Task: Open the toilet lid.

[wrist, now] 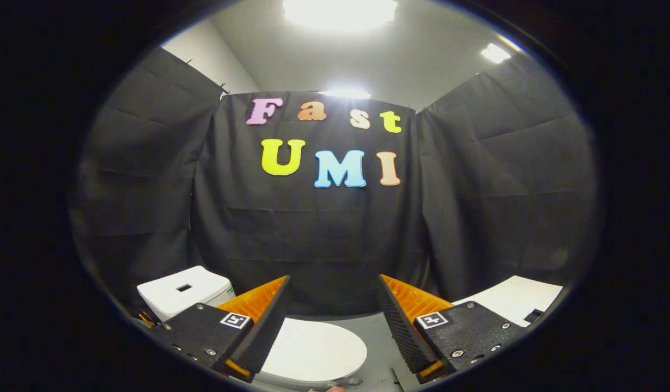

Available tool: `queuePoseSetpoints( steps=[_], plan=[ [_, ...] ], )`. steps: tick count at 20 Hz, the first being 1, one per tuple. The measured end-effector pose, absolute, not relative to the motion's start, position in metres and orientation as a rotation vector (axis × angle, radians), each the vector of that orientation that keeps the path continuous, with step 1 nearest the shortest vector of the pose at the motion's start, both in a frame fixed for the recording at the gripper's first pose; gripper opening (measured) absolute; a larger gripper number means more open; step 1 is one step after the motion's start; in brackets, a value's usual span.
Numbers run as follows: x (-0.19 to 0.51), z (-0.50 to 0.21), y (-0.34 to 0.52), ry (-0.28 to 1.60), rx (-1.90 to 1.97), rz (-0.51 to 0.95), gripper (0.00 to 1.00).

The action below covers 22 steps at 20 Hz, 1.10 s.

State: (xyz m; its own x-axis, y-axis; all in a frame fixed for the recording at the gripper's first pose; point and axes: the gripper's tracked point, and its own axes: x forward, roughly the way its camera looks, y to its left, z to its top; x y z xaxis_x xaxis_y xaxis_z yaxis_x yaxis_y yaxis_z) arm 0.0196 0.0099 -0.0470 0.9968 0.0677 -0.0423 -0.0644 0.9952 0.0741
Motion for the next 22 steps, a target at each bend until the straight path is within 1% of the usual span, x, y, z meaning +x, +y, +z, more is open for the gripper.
queuePoseSetpoints(
  steps=[9, 15, 22],
  plan=[
    [0.030, -0.112, 0.016, 0.188, 0.169, 0.079, 0.95],
    [0.029, -0.164, 0.018, 0.259, 0.366, 0.101, 0.94],
    [0.018, -0.243, 0.012, 0.359, 0.596, 0.036, 0.96]
  ],
)
